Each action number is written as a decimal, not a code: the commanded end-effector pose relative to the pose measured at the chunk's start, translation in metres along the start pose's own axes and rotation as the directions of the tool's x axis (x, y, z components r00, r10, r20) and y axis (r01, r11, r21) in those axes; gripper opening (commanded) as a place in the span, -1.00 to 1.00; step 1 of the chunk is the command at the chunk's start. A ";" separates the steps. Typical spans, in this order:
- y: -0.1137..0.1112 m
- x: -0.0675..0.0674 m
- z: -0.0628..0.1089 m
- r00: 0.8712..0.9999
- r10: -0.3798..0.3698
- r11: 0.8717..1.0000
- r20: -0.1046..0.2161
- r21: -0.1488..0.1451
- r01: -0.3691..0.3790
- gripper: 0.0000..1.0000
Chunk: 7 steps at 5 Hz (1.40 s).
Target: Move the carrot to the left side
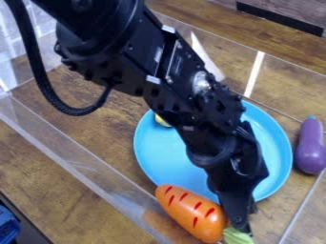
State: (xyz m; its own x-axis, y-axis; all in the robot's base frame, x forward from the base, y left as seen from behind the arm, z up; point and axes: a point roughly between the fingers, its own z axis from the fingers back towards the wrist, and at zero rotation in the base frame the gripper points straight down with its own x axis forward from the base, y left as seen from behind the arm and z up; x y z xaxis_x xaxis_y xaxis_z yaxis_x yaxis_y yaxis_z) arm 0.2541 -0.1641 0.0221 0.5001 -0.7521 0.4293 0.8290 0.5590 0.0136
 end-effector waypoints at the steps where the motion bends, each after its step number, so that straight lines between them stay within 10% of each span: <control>1: -0.001 -0.011 0.001 1.000 0.014 1.000 -0.021 -0.021 -0.014 -1.00; 7: 0.006 -0.006 0.007 1.000 0.011 1.000 0.012 -0.030 -0.011 -1.00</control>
State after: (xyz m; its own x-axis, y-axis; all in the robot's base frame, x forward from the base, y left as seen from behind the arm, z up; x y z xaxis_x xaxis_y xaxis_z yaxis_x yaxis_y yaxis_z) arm 0.2527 -0.1594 0.0237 0.4924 -0.7524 0.4376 0.8395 0.5432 -0.0109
